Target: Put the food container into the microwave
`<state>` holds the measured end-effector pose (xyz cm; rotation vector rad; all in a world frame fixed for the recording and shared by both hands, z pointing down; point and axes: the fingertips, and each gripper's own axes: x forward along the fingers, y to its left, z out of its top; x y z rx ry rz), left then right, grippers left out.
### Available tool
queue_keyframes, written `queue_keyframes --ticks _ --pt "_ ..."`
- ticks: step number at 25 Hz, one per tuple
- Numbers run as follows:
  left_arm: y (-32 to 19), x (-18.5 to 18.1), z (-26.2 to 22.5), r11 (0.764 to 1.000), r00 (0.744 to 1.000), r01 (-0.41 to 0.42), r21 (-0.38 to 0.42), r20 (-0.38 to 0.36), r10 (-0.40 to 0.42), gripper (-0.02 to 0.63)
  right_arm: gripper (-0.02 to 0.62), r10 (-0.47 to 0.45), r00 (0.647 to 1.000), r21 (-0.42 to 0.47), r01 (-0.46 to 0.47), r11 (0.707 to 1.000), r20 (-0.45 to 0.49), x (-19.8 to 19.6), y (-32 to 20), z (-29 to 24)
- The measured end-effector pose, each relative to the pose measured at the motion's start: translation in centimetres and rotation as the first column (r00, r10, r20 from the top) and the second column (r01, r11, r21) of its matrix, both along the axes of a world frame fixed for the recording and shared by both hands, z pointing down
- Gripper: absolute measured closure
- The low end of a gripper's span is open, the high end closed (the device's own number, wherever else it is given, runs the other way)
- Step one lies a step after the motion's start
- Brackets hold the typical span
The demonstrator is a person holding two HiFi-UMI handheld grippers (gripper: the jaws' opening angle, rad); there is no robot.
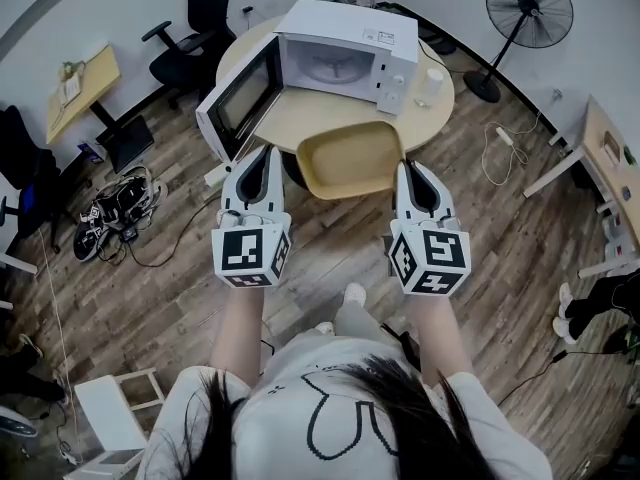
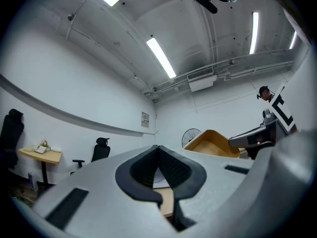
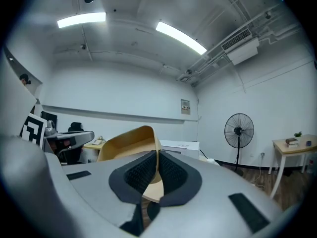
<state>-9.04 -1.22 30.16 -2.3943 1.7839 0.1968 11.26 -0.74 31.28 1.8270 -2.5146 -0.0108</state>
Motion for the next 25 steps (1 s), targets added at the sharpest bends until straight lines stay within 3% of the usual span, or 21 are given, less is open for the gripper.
queue_keyframes --ticks 10,25 --pt "-6.3 0.3 0.8 1.000 1.000 0.019 0.001 0.014 -0.019 0.597 0.557 -0.033 0.999 -0.005 0.034 0.999 0.016 -0.5 -6.9 1.6" --pt "-24.3 -0.2 1.0 0.997 0.997 0.063 -0.036 0.039 -0.062 0.597 0.557 -0.054 0.995 -0.071 0.060 0.996 0.079 -0.6 -26.2 2.9"
